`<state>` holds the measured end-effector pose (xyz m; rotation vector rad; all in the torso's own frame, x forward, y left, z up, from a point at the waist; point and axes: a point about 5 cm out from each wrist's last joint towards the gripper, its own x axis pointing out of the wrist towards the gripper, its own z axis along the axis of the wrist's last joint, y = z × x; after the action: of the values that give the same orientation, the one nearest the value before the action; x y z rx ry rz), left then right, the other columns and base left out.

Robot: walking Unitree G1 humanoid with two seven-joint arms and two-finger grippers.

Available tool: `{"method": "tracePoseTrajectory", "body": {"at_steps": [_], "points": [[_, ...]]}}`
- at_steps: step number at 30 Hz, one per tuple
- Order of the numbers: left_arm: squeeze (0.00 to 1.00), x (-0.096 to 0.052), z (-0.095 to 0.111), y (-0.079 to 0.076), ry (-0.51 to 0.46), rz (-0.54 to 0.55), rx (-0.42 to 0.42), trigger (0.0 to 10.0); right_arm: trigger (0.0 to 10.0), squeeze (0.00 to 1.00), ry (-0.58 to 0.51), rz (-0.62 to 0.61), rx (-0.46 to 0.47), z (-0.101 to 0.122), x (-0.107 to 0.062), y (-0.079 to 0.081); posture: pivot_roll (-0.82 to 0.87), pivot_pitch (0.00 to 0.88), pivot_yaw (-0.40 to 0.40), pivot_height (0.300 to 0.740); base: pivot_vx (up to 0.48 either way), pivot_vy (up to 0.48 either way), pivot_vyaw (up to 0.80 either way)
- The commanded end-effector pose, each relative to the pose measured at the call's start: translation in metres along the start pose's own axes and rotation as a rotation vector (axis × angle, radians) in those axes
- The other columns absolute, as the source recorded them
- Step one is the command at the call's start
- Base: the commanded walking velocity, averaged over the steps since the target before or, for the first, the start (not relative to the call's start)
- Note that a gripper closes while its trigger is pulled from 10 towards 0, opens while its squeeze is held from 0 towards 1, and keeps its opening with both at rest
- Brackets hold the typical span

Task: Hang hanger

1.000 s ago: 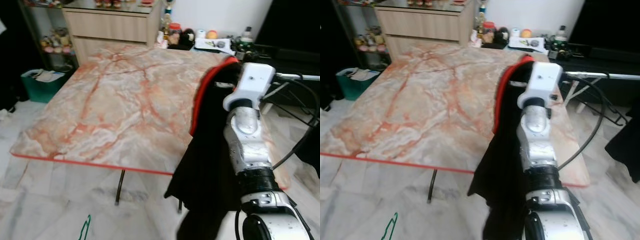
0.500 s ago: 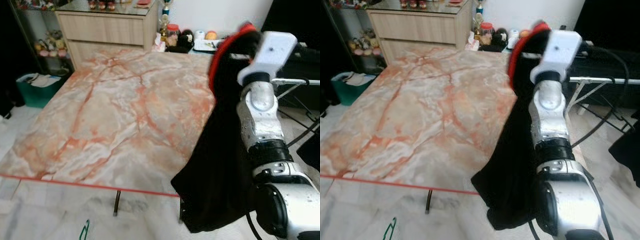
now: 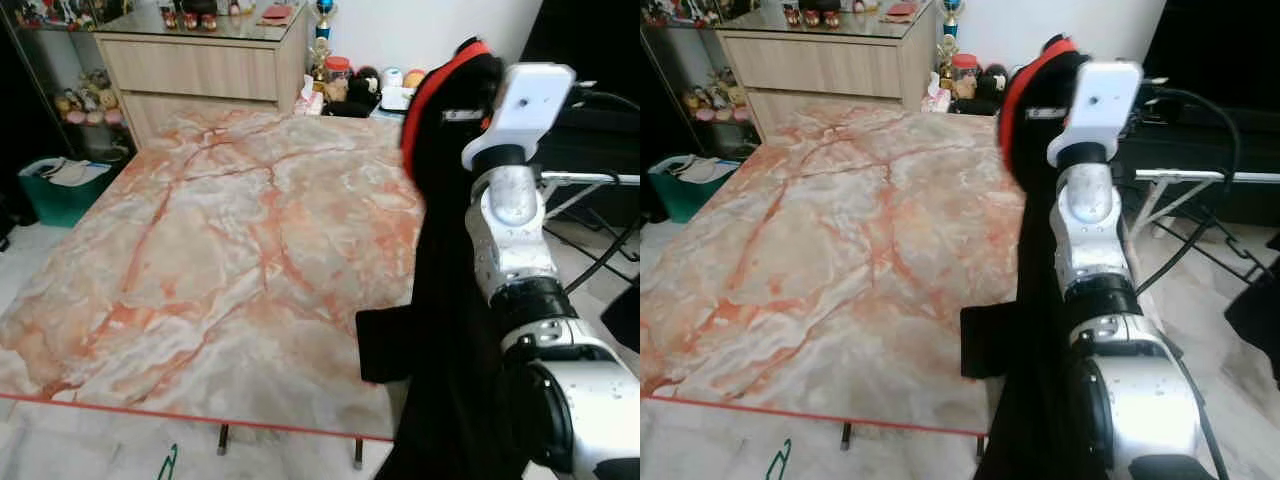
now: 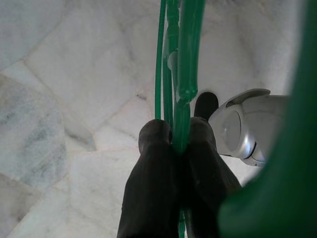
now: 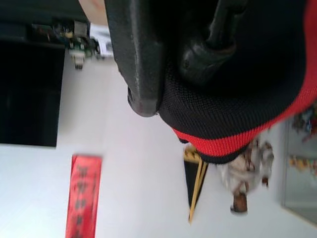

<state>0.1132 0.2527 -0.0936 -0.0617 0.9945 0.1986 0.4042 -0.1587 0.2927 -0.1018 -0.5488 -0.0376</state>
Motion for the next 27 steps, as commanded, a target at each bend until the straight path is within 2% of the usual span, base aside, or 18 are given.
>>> {"method": "tracePoseTrajectory", "body": {"at_steps": [1,5,6,11,14,17,20,22,23,27], "points": [[0.00,-0.001,-0.007,-0.003,0.022,-0.006,0.001,10.0,10.0,0.00,0.018,-0.017,-0.013,-0.008,-0.006,-0.009,0.06,0.093,-0.001,0.740,0.255,0.000,0.00],[0.00,-0.002,-0.010,-0.003,0.031,-0.009,0.006,10.0,10.0,0.00,0.103,-0.030,-0.001,-0.034,-0.028,-0.011,0.06,0.106,-0.003,0.740,0.064,0.000,0.00],[0.00,-0.002,-0.010,-0.003,0.031,-0.009,0.006,10.0,10.0,0.00,0.103,-0.030,-0.001,-0.034,-0.028,-0.011,0.06,0.106,-0.003,0.740,0.000,0.000,0.00],[0.00,-0.003,-0.013,-0.003,0.040,-0.015,0.010,10.0,10.0,0.00,0.269,-0.017,0.003,-0.077,-0.083,-0.011,0.06,0.121,-0.002,0.740,0.000,0.000,0.00],[0.00,-0.003,-0.014,-0.003,0.041,-0.015,0.010,10.0,10.0,0.00,0.288,-0.015,-0.003,-0.082,-0.092,-0.012,0.06,0.123,-0.001,0.740,0.000,0.000,0.00],[0.00,-0.004,-0.016,-0.001,0.045,-0.017,0.015,10.0,10.0,0.00,0.355,-0.068,0.019,-0.089,-0.129,-0.021,0.06,0.129,0.004,0.740,0.000,0.000,0.00],[0.00,-0.005,-0.018,0.000,0.050,-0.017,0.021,10.0,10.0,0.00,0.377,-0.101,0.022,-0.087,-0.145,-0.026,0.05,0.132,0.004,0.740,0.000,0.000,0.00],[0.00,-0.005,-0.018,0.000,0.051,-0.017,0.022,10.0,10.0,0.00,0.382,-0.102,0.018,-0.085,-0.150,-0.026,0.05,0.132,0.004,0.740,0.000,0.000,0.00],[0.00,-0.006,-0.019,0.002,0.055,-0.017,0.025,10.0,10.0,0.00,0.399,-0.100,0.005,-0.079,-0.162,-0.025,0.05,0.132,0.002,0.740,0.000,0.000,0.00],[0.00,-0.006,-0.020,0.002,0.054,-0.020,0.024,10.0,10.0,0.00,0.429,-0.106,0.011,-0.074,-0.175,-0.023,0.05,0.133,-0.002,0.740,0.000,0.000,0.00]]}}
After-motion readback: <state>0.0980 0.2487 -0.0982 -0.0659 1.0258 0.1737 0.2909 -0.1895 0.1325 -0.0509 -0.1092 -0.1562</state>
